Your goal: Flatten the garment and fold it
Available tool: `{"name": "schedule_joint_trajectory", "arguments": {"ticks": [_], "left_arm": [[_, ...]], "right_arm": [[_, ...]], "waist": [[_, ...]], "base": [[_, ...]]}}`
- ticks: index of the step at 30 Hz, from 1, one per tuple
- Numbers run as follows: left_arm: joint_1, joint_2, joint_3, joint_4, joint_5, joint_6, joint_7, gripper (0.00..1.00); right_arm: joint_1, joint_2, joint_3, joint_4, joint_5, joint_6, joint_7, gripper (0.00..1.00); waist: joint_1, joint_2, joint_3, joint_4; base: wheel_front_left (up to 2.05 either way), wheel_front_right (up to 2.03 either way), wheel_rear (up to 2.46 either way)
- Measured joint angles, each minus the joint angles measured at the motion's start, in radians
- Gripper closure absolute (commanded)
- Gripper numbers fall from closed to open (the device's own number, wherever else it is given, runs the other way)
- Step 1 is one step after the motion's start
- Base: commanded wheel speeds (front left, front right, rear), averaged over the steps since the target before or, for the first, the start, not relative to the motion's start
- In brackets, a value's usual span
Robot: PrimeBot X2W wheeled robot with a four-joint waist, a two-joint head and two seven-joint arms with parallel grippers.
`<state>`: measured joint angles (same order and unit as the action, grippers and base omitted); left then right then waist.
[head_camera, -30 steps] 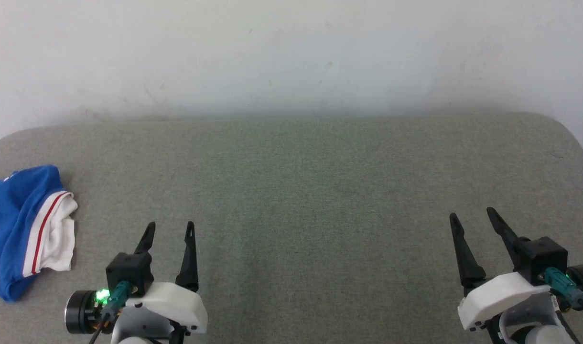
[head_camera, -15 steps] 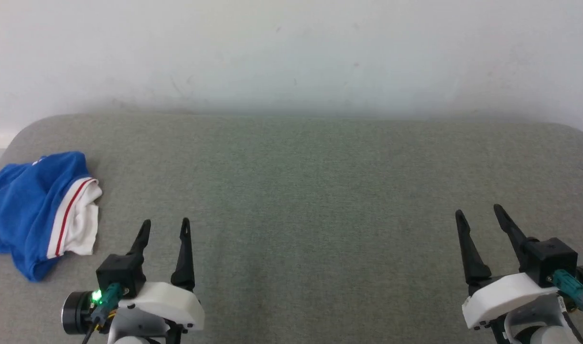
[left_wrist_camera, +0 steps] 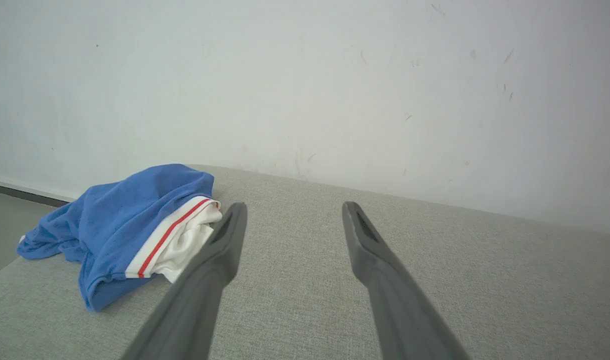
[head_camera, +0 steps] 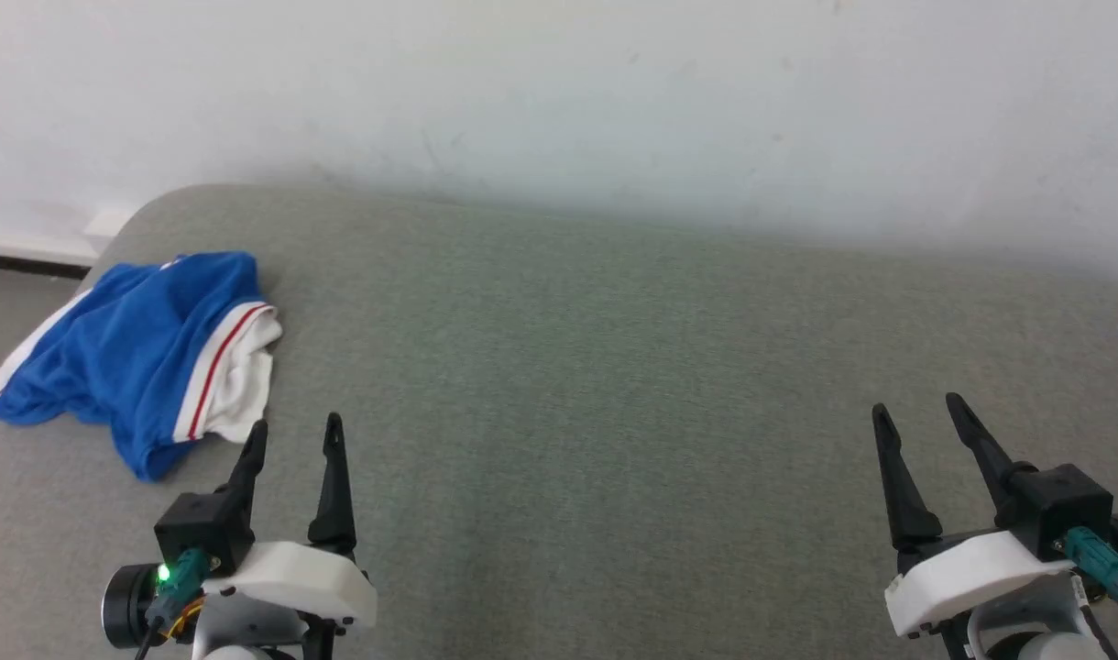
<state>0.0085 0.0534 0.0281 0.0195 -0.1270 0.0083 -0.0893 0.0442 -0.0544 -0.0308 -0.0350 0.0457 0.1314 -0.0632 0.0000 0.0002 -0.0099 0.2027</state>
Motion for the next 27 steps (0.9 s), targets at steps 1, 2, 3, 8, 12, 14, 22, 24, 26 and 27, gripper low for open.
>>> {"name": "schedule_joint_trajectory", "arguments": {"ticks": [1,2,3,8,12,14,22,24,26,27], "left_arm": [[0.000,0.000,0.001,0.000,-0.004,0.000,-0.001,0.00],[0.000,0.000,0.003,0.000,-0.006,0.000,-0.004,0.00],[0.000,0.000,0.005,-0.001,-0.009,0.000,-0.006,0.00],[0.000,0.000,0.011,-0.003,-0.026,0.002,-0.017,0.00],[0.000,0.000,0.015,-0.005,-0.041,0.003,-0.025,0.00],[0.000,0.000,0.014,-0.008,-0.047,0.007,-0.027,0.00],[0.000,0.000,0.014,-0.015,-0.063,0.020,-0.045,0.00],[-0.002,0.000,0.015,-0.015,-0.067,0.020,-0.051,0.00],[-0.017,0.000,0.019,-0.016,-0.070,0.020,-0.053,0.00],[-0.028,0.000,0.022,-0.017,-0.071,0.021,-0.054,0.00]], "right_arm": [[0.001,0.000,0.000,0.000,0.000,0.000,-0.001,0.00],[0.001,0.000,0.001,-0.001,0.000,0.000,-0.002,0.00],[0.002,0.000,0.001,-0.002,0.000,0.000,-0.002,0.00],[0.003,0.000,0.001,-0.010,0.007,0.000,-0.009,0.00],[0.004,0.000,0.003,-0.016,0.007,0.000,-0.017,0.00],[0.004,0.000,0.002,-0.019,0.007,0.000,-0.017,0.00],[0.008,0.000,-0.001,-0.039,0.009,0.000,-0.018,0.00],[0.008,0.000,-0.003,-0.047,0.009,0.000,-0.018,0.00],[0.008,0.000,-0.005,-0.055,0.009,0.000,-0.018,0.00],[0.008,0.000,-0.007,-0.058,0.009,0.000,-0.017,0.00]], "waist": [[0.0000,0.0000,0.000,0.009],[0.0000,0.0000,-0.001,0.019],[0.0000,0.0000,-0.001,0.028],[0.0000,0.0000,-0.002,0.075],[0.0000,0.0000,-0.003,0.106],[0.0000,0.0000,-0.003,0.118],[0.0000,0.0000,0.007,0.159],[0.0000,0.0000,0.014,0.164],[0.0000,0.0000,0.023,0.168],[0.0000,0.0000,0.028,0.170]], "base": [[0.00,0.00,0.00],[0.00,0.00,0.00],[0.00,0.00,0.00],[-0.07,-0.07,-0.07],[-0.14,-0.14,-0.14],[-0.09,-0.09,-0.09],[-0.02,-0.02,-0.02],[0.00,0.00,0.00],[0.00,0.00,0.00],[0.00,0.00,0.00]]}}
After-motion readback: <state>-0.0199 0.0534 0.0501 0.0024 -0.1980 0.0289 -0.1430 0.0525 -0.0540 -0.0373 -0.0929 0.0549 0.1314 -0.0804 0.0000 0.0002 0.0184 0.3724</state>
